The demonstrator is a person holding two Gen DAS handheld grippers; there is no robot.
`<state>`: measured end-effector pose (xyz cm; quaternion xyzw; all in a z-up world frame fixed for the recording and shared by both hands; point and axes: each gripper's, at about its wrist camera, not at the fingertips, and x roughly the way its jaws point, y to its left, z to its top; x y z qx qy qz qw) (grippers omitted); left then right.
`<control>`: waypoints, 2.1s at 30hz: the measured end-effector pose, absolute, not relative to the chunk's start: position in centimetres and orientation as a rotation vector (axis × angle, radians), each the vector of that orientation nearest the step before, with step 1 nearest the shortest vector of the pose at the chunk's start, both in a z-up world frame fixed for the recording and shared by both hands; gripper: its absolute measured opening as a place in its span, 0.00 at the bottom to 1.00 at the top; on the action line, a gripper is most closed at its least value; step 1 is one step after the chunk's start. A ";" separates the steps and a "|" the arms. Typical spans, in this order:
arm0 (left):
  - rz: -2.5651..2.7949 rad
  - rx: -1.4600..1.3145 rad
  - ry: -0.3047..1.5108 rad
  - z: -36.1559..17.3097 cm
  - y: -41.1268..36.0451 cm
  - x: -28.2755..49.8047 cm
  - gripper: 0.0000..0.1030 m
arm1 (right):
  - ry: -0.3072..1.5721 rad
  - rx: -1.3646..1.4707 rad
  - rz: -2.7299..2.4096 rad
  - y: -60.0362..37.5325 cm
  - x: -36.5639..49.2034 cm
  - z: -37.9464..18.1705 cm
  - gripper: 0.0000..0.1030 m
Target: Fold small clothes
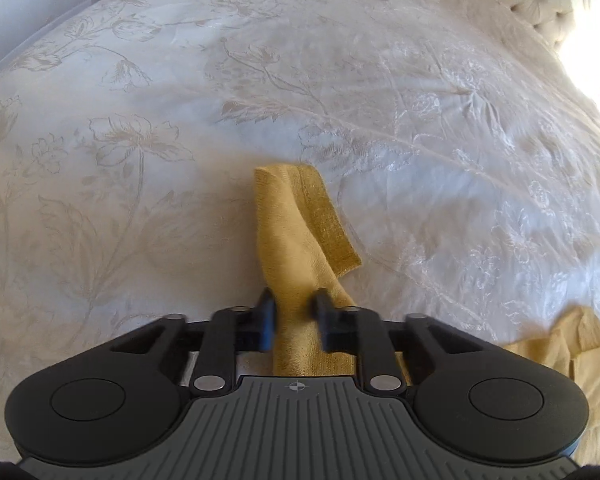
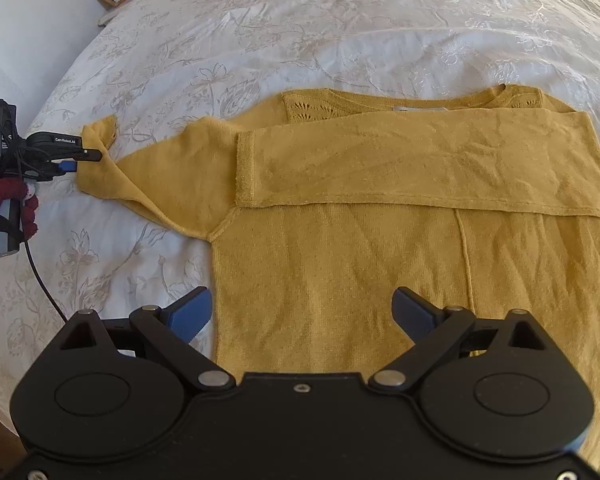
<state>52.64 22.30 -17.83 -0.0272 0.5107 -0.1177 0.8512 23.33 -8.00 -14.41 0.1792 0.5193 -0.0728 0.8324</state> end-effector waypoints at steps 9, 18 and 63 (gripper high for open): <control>-0.171 -0.119 0.925 -11.2 26.1 46.8 0.06 | 1.105 0.363 -0.106 -6.8 24.4 -14.5 0.94; -0.052 -0.088 0.986 -11.6 28.8 41.2 0.07 | 1.113 0.365 -0.071 -6.1 24.5 -14.9 0.94; -0.102 -0.621 1.040 -17.7 28.7 46.8 0.46 | 1.128 0.345 -0.037 -4.8 25.6 -15.2 0.94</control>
